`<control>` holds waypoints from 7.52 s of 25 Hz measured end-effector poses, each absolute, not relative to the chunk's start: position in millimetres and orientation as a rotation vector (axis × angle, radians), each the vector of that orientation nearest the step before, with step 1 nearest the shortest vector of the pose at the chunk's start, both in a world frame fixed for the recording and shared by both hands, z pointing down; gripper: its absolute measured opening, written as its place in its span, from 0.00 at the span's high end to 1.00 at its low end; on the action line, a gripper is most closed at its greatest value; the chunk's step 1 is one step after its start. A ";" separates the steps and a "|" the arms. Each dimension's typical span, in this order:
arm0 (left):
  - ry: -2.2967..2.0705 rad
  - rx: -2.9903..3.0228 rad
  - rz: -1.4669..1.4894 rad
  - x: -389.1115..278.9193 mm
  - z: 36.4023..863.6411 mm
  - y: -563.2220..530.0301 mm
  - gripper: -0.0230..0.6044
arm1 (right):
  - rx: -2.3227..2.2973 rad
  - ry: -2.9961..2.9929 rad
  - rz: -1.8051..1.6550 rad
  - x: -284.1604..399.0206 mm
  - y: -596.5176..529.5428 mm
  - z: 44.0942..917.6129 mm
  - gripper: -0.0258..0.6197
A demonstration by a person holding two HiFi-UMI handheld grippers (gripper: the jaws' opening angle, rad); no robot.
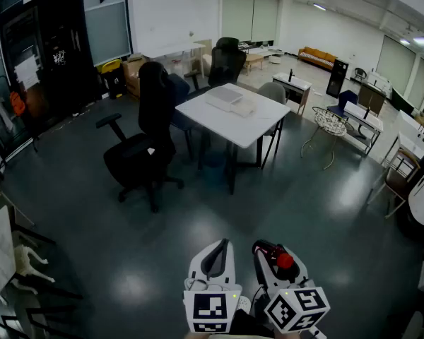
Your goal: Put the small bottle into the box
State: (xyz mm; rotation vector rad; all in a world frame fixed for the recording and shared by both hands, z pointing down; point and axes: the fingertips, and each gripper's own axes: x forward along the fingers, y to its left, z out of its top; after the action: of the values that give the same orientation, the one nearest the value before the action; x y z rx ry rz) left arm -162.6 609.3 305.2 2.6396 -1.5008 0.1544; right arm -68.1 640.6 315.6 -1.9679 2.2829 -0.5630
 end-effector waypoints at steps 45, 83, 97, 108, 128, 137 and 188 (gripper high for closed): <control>-1.615 2.592 0.210 -134.5 319.6 430.6 0.93 | -1.867 2.354 -0.643 -31.8 454.3 326.4 0.61; -1.509 2.649 0.225 -19.2 319.4 94.2 0.93 | -1.928 2.288 -0.666 77.3 125.8 325.6 0.61; -1.450 2.659 0.241 -3.5 319.6 -28.5 0.93 | -1.972 2.249 -0.688 92.4 9.5 328.2 0.61; -1.390 2.671 0.272 11.7 333.7 -76.2 0.93 | -2.008 2.217 -0.759 105.9 -39.0 343.0 0.61; -1.553 2.543 0.283 60.5 346.4 -233.4 0.93 | -1.884 2.382 -0.813 158.7 -211.9 355.6 0.61; -1.607 2.449 0.317 90.2 363.5 -308.1 0.93 | -1.842 2.439 -0.874 195.6 -294.6 369.2 0.61; -1.531 2.066 0.556 100.4 520.9 -421.3 0.93 | -1.848 2.713 -1.293 191.7 -458.1 545.4 0.61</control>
State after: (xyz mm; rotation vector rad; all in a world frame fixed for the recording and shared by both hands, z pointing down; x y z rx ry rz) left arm 100.4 -421.3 520.9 2.0656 -1.5312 0.5556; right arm 191.7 -458.1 545.4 -1.8478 2.7133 -1.2934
